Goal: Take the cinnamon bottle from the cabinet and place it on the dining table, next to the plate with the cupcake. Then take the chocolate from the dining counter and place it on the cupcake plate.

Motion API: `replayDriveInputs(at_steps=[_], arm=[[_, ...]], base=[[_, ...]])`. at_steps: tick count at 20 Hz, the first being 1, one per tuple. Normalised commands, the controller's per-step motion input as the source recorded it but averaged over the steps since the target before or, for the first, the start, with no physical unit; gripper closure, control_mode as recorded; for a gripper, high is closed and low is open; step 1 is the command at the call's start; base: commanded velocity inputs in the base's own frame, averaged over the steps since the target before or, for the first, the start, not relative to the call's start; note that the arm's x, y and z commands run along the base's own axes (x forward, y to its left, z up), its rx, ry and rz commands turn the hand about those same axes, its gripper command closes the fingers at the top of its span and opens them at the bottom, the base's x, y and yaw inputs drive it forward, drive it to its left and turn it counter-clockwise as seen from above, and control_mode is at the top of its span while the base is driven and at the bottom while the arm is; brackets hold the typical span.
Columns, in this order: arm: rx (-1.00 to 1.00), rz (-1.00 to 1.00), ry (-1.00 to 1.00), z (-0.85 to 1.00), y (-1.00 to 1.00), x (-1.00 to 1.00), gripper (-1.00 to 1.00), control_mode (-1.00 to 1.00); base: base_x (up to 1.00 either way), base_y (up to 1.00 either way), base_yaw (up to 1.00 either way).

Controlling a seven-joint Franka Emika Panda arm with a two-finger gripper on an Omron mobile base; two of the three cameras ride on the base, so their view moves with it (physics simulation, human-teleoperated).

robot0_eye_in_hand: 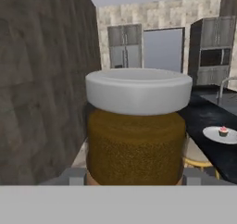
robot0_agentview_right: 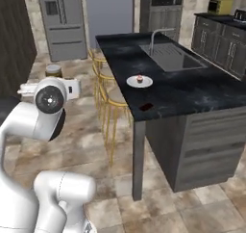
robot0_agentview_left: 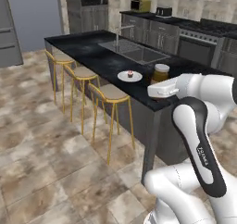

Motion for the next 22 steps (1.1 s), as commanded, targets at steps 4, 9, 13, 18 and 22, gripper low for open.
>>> replayDriveInputs(at_steps=[4, 9, 13, 18, 22], arm=[[0.0, 0.0, 0.0, 0.0, 0.0, 0.0, 1.0, 1.0], [0.0, 0.0, 0.0, 0.0, 0.0, 0.0, 1.0, 1.0], [0.0, 0.0, 0.0, 0.0, 0.0, 0.0, 1.0, 1.0], [0.0, 0.0, 0.0, 0.0, 0.0, 0.0, 1.0, 1.0], [0.0, 0.0, 0.0, 0.0, 0.0, 0.0, 1.0, 1.0]], base=[[0.2, 0.98, -0.58], [0.35, 0.95, -0.62], [0.32, 0.88, -0.64], [0.24, 0.85, -0.64], [0.08, 0.75, -0.62]])
